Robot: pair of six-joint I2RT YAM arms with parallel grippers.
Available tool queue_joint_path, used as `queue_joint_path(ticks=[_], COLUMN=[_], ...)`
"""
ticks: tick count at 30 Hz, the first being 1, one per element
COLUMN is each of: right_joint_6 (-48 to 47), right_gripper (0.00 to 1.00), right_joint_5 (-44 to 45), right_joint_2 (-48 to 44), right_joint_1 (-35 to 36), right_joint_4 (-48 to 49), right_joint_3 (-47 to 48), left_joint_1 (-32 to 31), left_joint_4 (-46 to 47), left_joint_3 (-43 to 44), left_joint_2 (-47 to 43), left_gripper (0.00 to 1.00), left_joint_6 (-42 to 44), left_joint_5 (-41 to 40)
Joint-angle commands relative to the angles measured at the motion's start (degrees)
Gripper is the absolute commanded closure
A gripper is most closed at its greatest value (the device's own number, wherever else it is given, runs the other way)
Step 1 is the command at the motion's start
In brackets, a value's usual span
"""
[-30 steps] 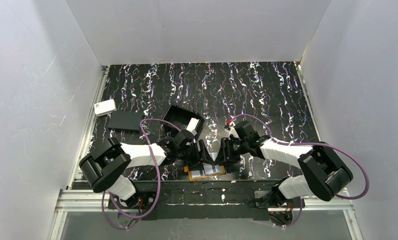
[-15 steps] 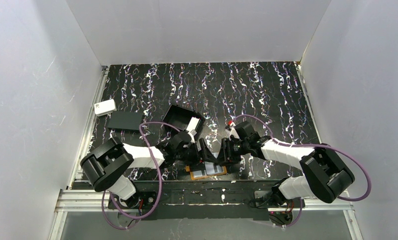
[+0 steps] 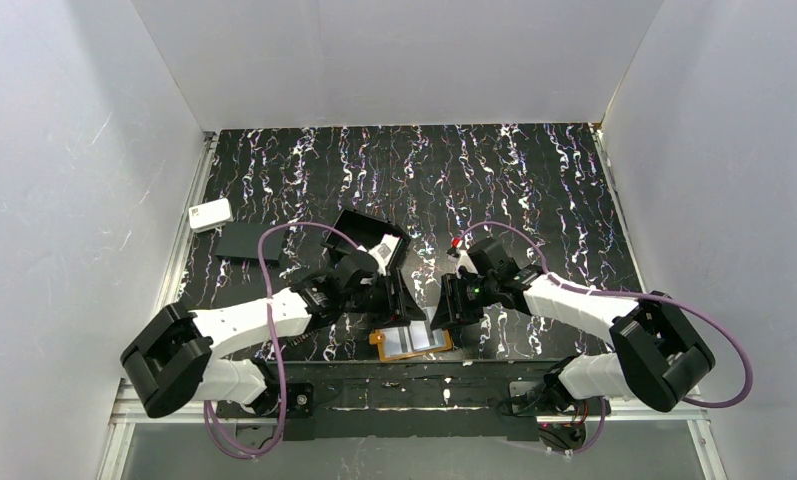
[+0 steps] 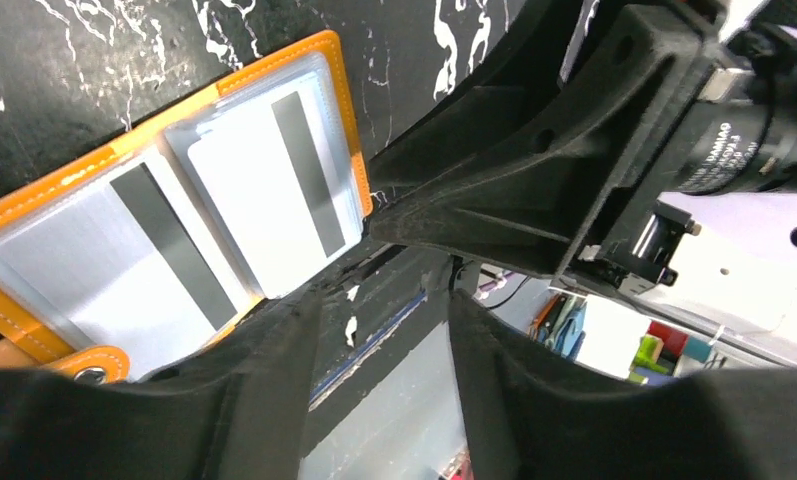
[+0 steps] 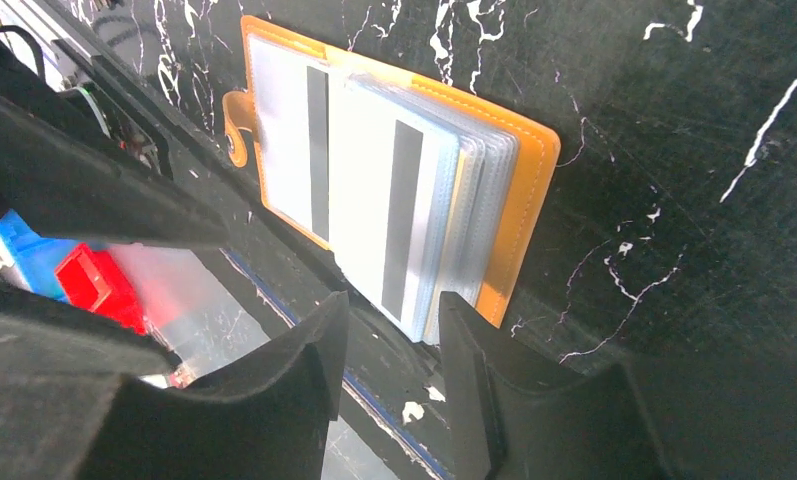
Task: Put the credit cards into the card holder
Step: Insert the credit card into the card holder.
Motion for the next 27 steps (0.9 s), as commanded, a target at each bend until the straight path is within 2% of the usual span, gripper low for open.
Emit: queue_joint_path(ticks=[1,3,6,9,15,27], right_joint_6=[0.13,0.27,0.39,0.90,1.20,1.78], right_gripper=[0.53,0.57,0.62,0.64,0.60,0.60], right_joint_5=[-0.71,-0.39,-0.23,-1.23,-3.98,-4.78], right_joint_2=[-1.84,-2.12,-2.36,-1.98,-0.79,0.38], right_joint_1=[0.11,0.11,0.11,0.11,0.15,0.20], right_joint_4=[-0.42,-0.51,-0.52,0.43,2.58,4.33], right_joint_3=[2.04,2.07,1.86,1.53,0.79,-0.59], left_joint_1=[-0.27,-0.27,-0.25,-0.27,-0.25,-0.04], left_joint_4=[-1.59,-1.23,-0.72,-0.62,-0.71,-1.07], left_joint_3=[-0.12,1.05,1.94,2.31,1.59,1.51], left_joint_2=[2.11,4.63,7.44,10.08,11.81,15.38], left_gripper=[0.60,0.69,0.77,0.87,0.90,0.97], left_joint_6=[1.31,1.84,2.87,3.23,4.13,4.74], left_joint_5=[2.25,3.79,4.66,4.96,3.27,2.89])
